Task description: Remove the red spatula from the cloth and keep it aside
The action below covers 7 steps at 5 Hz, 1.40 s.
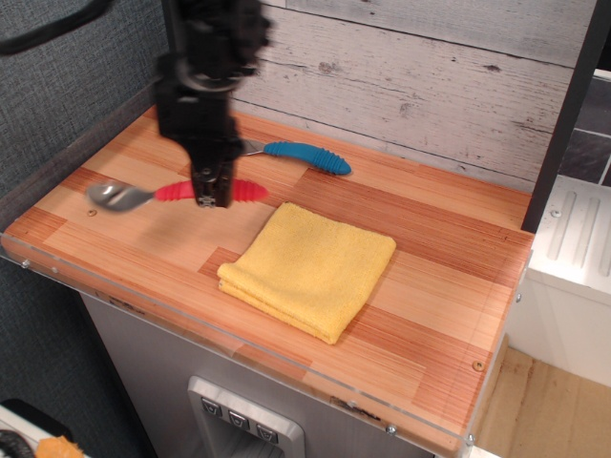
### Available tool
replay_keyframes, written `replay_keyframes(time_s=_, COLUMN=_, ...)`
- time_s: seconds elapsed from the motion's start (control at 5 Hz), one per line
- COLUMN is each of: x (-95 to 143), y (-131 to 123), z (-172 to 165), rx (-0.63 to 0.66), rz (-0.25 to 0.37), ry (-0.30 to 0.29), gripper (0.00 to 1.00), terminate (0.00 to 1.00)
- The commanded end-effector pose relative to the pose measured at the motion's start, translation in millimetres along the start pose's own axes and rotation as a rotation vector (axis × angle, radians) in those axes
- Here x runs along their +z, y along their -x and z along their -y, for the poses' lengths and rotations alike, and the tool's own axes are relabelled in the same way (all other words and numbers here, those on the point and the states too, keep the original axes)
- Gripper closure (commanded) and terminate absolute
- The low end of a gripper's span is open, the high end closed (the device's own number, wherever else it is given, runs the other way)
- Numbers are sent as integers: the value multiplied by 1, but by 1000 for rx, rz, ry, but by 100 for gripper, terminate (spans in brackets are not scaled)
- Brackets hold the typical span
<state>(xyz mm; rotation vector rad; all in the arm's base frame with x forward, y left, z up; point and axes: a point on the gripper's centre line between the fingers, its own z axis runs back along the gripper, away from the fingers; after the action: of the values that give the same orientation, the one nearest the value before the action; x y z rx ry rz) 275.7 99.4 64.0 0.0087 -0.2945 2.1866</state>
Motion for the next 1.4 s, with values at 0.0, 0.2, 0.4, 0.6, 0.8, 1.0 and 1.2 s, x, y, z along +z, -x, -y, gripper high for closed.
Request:
replay_keyframes(time_s=0.0, x=0, y=-20, z=19, rx=147, rz=32, ry=51, gripper=100, terminate=0)
replay_keyframes(time_s=0.2, x=-5, y=-27, z=30, rx=132, rz=52, ry=60, gripper=100, terminate=0)
replay_keyframes(time_s=0.4, x=-12, y=-33, z=38, rx=126, rz=64, ry=51, gripper=100, terminate=0)
replay_keyframes(time_s=0.6, x=-19, y=-36, z=42, rx=127, rz=78, ry=48, gripper=100, terminate=0)
replay_keyframes(time_s=0.8, x=-29, y=-39, z=42, rx=130, rz=77, ry=41, gripper=100, terminate=0)
replay_keyframes(time_s=1.0, x=-37, y=-42, z=41, rx=120, rz=79, ry=45, gripper=100, terminate=0)
replay_keyframes(time_s=1.2, x=-41, y=-46, z=40, rx=117, rz=52, ry=74, gripper=100, terminate=0)
